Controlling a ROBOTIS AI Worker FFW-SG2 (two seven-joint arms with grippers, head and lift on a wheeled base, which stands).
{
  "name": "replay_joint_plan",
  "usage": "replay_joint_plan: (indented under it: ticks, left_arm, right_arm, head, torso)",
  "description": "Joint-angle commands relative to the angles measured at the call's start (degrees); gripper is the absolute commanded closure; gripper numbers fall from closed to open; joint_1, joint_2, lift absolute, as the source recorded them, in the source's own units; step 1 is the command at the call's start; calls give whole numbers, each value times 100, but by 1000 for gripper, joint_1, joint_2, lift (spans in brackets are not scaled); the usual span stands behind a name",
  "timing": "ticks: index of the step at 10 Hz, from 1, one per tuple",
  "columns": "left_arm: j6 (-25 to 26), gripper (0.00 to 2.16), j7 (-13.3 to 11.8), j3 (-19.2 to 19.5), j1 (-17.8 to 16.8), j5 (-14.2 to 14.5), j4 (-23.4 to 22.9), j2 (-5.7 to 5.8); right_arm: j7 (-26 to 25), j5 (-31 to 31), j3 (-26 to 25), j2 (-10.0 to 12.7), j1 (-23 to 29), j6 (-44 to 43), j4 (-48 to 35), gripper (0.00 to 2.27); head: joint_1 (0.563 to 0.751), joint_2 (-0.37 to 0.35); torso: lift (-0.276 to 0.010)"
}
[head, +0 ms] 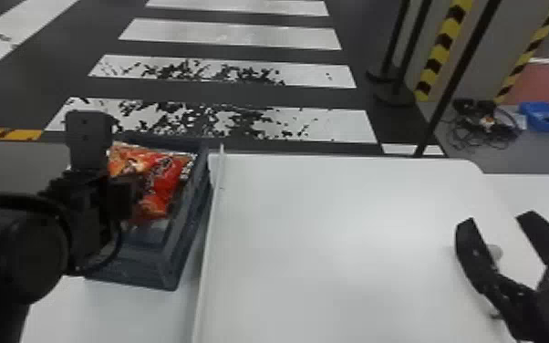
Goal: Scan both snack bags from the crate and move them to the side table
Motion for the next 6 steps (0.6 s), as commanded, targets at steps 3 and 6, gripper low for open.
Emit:
replay_joint_plan:
  ticks: [3, 6]
  left_arm:
    - [11, 2148, 146, -162, 10, -2, -307, -9]
    - [11, 2148, 199, -461, 10, 16, -615, -88]
  right_arm:
    - [0, -13, -22, 10, 25, 0, -8, 97]
    - [0, -13, -40, 19, 7, 35, 1, 100]
  head:
    - [695, -85]
    - [695, -101]
  torso:
    - [-95]
    - [-95]
